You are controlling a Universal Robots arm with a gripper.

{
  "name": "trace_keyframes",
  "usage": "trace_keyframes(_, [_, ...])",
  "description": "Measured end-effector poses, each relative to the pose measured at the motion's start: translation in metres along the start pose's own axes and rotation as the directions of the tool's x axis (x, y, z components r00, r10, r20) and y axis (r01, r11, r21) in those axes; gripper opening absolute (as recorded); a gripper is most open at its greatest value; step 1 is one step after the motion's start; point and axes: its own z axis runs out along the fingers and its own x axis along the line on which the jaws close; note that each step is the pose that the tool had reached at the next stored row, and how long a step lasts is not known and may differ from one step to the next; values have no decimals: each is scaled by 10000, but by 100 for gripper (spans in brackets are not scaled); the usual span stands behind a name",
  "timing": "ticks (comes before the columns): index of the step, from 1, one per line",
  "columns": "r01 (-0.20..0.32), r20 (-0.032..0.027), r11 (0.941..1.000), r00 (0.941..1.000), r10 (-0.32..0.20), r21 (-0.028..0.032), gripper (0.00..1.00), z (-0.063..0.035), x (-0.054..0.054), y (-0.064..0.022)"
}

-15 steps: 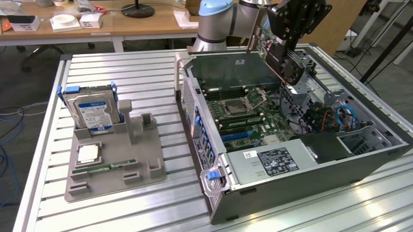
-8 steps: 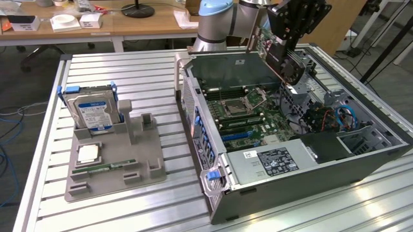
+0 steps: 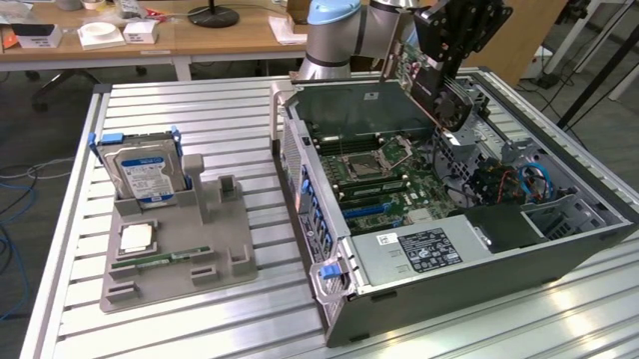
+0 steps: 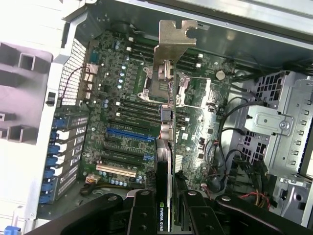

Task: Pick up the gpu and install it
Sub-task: 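Insert the gpu into the slot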

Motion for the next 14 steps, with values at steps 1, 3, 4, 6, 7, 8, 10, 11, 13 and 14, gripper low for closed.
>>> trace_keyframes(1, [15,0,10000,10000,-15,-1,25,0,0,0])
trace_keyframes(3, [50,0,10000,10000,-50,-2,25,0,0,0])
trace_keyframes(4, [68,0,10000,10000,-68,-2,25,0,0,0])
trace_keyframes(6, [105,0,9999,9999,-105,-4,25,0,0,0])
trace_keyframes(7, [123,-1,9999,9999,-123,-4,25,0,0,0])
trace_keyframes(8, [141,-1,9999,9999,-141,-4,25,0,0,0])
trace_keyframes(10, [181,-2,9998,9998,-181,-6,25,0,0,0])
trace_keyframes(11, [204,-2,9998,9998,-204,-6,25,0,0,0])
trace_keyframes(13, [250,-2,9997,9997,-250,-7,25,0,0,0])
trace_keyframes(14, [273,-3,9996,9996,-273,-8,25,0,0,0])
